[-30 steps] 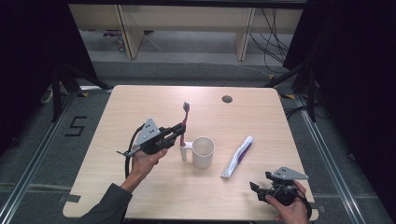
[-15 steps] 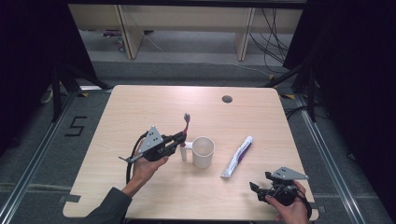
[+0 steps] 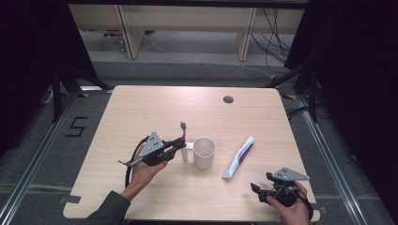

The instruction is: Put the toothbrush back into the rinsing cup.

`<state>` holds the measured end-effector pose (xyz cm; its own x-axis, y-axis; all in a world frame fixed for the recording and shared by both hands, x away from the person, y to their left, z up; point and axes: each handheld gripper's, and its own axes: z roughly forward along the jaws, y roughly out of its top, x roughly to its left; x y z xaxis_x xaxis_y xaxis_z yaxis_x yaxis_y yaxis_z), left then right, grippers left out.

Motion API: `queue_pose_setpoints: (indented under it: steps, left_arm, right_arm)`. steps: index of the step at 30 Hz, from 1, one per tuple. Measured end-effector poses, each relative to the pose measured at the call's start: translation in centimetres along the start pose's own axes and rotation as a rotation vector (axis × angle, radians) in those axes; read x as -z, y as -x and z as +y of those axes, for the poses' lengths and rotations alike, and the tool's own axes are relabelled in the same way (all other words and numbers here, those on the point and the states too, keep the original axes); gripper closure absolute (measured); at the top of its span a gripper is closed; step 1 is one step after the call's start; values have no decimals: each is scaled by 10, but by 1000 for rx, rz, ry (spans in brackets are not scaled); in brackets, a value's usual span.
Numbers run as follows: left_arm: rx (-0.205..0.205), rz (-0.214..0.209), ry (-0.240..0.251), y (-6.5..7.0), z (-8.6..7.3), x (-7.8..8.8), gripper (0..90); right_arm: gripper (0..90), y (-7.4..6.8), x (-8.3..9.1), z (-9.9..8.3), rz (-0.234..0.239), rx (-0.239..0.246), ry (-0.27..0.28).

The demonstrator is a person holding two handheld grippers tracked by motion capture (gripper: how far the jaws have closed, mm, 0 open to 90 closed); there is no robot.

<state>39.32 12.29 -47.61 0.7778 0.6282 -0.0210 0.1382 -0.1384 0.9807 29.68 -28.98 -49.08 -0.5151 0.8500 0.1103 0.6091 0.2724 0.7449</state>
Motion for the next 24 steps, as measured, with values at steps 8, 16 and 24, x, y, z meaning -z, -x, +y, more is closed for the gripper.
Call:
queue_pose_setpoints:
  steps: [8, 16, 24]
  left_arm:
    - [-8, 2, -11, 0, -3, 0, 806]
    - [-23, 11, -19, -1, -3, 2, 734]
    - [-25, 59, -26, 1, 0, 5, 476]
  right_arm:
    - [243, 0, 0, 0, 1, 0, -1]
    - [243, 0, 0, 0, -4, 11, 5]
    - [243, 0, 0, 0, -9, 10, 7]
